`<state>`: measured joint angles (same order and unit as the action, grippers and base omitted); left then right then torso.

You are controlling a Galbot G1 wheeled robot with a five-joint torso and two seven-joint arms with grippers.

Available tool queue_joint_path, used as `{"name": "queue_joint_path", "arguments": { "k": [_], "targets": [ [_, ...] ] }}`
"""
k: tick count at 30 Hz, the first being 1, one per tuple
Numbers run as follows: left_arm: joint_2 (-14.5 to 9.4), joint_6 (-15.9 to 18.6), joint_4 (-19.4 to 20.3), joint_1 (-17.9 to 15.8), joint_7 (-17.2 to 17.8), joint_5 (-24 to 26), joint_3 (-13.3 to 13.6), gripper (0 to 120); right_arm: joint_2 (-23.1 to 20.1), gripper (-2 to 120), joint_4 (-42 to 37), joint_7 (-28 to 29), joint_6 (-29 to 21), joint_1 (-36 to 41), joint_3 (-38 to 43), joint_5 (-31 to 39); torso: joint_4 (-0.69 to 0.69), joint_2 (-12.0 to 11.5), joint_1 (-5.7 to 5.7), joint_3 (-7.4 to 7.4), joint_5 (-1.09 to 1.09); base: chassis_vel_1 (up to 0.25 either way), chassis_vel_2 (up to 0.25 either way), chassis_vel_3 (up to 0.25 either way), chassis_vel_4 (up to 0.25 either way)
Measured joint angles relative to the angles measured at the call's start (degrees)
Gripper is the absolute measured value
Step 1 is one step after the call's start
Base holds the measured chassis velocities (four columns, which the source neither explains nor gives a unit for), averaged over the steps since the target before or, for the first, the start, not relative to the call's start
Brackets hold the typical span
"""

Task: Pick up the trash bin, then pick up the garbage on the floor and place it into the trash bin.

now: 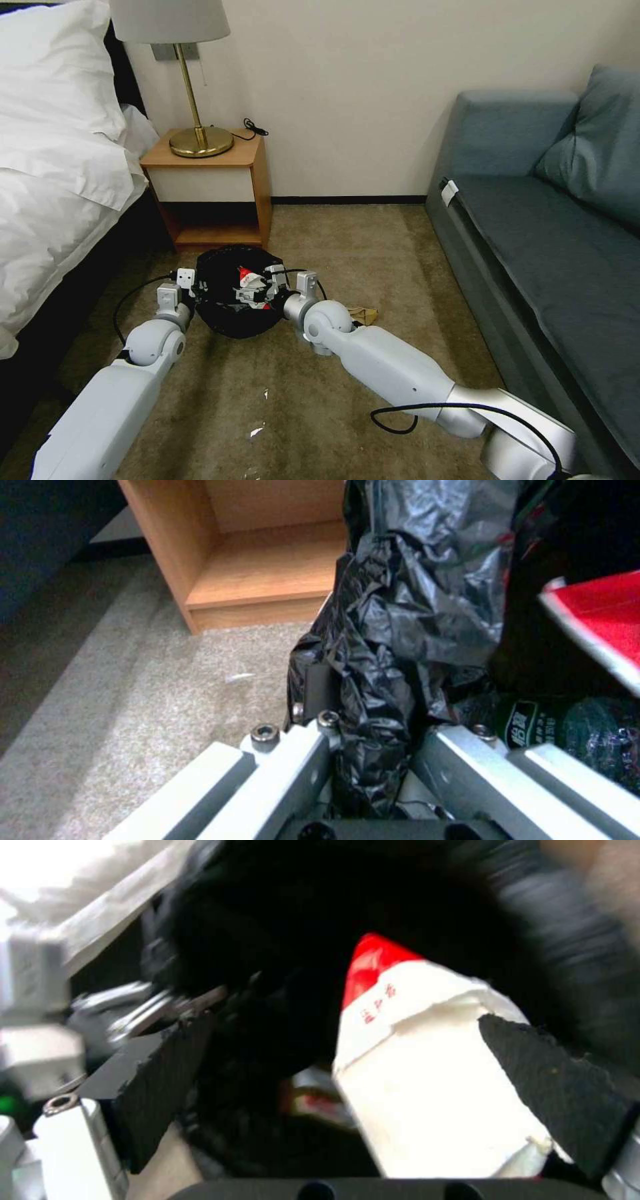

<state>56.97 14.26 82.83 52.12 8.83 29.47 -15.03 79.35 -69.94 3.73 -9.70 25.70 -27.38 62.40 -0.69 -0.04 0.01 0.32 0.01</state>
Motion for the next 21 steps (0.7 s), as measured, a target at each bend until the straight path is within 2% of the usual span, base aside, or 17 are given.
{"name": "queue_joint_path", "arguments": {
  "k": [5, 6, 8, 9, 21],
  "targets": [
    [-0.39, -0.11, -0.04, 0.64, 0.21, -0.22, -1.03, 0, -1.78, 100, 3.07, -1.55, -0.1, -0.4, 2.64, -2.63, 0.02, 0.0, 0.0, 0.0, 0.0, 0.0, 0.0, 0.0, 0.0],
    [-0.61, -0.13, 0.09, 0.87, -0.1, -0.19, -1.31, 0, -2.52, 100, 4.25, -2.28, -0.15, -0.43, 3.4, -3.52, -0.02, 0.0, 0.0, 0.0, 0.02, 0.0, 0.0, 0.0, 0.0],
    [-0.63, -0.12, 0.16, 1.12, -0.04, -0.21, -1.51, 0, -2.97, 100, 4.9, -2.83, -0.18, -0.27, 3.71, -3.89, 0.01, 0.0, 0.0, 0.01, 0.0, 0.0, 0.0, 0.0, 0.0],
    [-0.68, -0.12, 0.17, 1.33, -0.08, -0.2, -1.79, 0, -3.53, 100, 5.23, -3.07, -0.24, 0.05, 4.07, -4.06, -0.03, 0.0, 0.0, 0.0, 0.0, 0.0, 0.0, 0.0, 0.0],
    [-0.72, -0.37, 0.02, 2.21, -0.43, -0.54, -2.56, 0, -4.36, 100, 4.97, -3.74, -0.21, 1.71, 5.43, -4.82, 0.0, 0.0, 0.0, 0.0, 0.0, 0.0, 0.0, 0.0, 0.0]
  ]
}}
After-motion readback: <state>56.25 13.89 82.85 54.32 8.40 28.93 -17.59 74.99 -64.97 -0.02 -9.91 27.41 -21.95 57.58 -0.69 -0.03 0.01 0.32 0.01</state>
